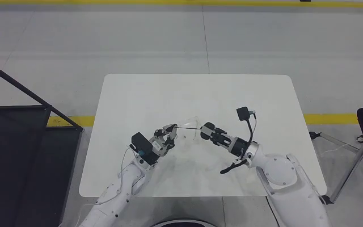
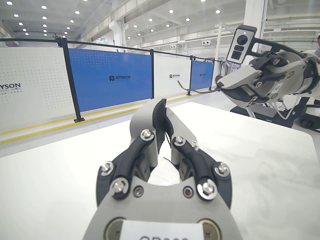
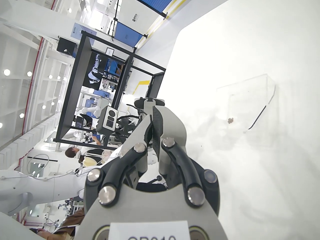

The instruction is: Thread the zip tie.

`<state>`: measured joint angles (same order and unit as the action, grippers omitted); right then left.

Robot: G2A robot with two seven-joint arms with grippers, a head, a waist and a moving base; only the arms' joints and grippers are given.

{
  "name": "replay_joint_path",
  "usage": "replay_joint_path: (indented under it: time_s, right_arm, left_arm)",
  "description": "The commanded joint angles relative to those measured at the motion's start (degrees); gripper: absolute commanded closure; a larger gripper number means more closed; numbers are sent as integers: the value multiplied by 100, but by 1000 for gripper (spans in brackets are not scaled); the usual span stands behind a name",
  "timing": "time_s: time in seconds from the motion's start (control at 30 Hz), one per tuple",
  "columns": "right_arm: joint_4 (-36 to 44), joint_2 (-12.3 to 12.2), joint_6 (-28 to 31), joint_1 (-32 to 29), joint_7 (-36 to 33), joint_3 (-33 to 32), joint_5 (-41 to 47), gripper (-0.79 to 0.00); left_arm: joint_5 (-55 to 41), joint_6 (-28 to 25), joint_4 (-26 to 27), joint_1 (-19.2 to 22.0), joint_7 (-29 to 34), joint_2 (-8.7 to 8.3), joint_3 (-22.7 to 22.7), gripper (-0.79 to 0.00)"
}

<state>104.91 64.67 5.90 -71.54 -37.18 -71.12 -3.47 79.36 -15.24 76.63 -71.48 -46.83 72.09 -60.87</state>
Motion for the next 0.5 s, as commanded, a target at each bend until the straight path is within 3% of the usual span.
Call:
replay_joint_path:
  time_s: [0.0, 0.47]
  right_arm:
    - [92, -5, -34, -81, 38, -24, 1, 0]
    - [80, 0, -82, -120, 138, -28, 23, 0]
  left_arm:
    - [0, 0, 0, 0, 0, 0, 0, 0]
    - [2, 93, 80, -35, 81, 6, -6, 0]
